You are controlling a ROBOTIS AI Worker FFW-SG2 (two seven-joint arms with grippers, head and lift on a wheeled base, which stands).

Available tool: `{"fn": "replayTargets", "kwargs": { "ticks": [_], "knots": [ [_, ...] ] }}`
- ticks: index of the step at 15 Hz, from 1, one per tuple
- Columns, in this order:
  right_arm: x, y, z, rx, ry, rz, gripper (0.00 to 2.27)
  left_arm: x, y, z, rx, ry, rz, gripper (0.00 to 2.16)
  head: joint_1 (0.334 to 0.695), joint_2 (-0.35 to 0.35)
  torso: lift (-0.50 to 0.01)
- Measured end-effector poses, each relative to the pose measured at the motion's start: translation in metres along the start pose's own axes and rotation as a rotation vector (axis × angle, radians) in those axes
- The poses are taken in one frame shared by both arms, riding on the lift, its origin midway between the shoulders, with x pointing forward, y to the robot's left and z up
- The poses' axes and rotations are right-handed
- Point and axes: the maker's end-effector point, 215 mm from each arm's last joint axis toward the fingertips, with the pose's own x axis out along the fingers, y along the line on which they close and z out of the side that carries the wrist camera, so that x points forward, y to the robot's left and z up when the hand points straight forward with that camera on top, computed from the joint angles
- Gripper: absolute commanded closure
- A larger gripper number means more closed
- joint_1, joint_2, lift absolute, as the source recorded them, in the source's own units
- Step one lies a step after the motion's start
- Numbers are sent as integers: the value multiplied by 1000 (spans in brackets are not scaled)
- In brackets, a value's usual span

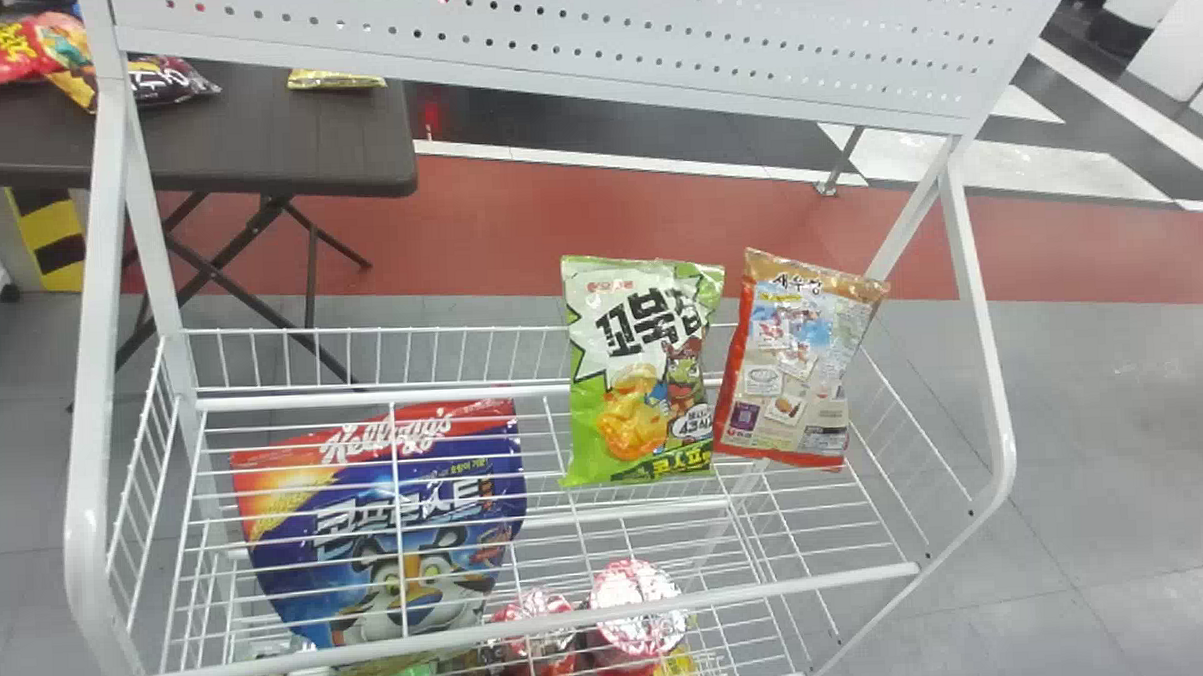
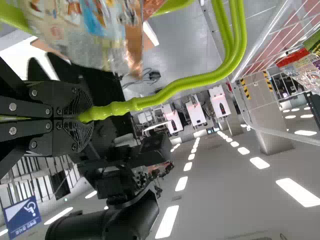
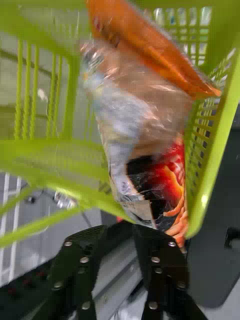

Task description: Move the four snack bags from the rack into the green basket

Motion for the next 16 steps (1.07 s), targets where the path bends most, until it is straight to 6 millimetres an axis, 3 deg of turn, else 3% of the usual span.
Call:
{"fn": "replayTargets", "kwargs": {
  "ticks": [3,5,7,9,12,15,16],
  "knots": [
    [-20,4,24,2,-83,33,56,0,0,-1,-2,1,0,1585,695,-350,0],
    [-44,10,39,11,-138,55,56,0,0,-1,-3,1,1,1585,695,-350,0],
    [-69,1,71,10,-249,32,56,1,-1,-2,-4,3,0,1585,695,-350,0],
    [-100,-15,135,-36,-452,-14,56,3,-1,-4,-10,9,0,1585,695,-350,0],
    [-152,-47,245,-136,-758,-128,70,9,-2,-7,-17,22,-4,1585,695,-350,0],
    [-185,-84,348,-211,-973,-272,76,13,-4,-12,-23,34,-4,1585,695,-350,0],
    [-190,-92,373,-230,-1014,-307,76,13,-4,-13,-25,35,-3,1585,695,-350,0]
  ]
}}
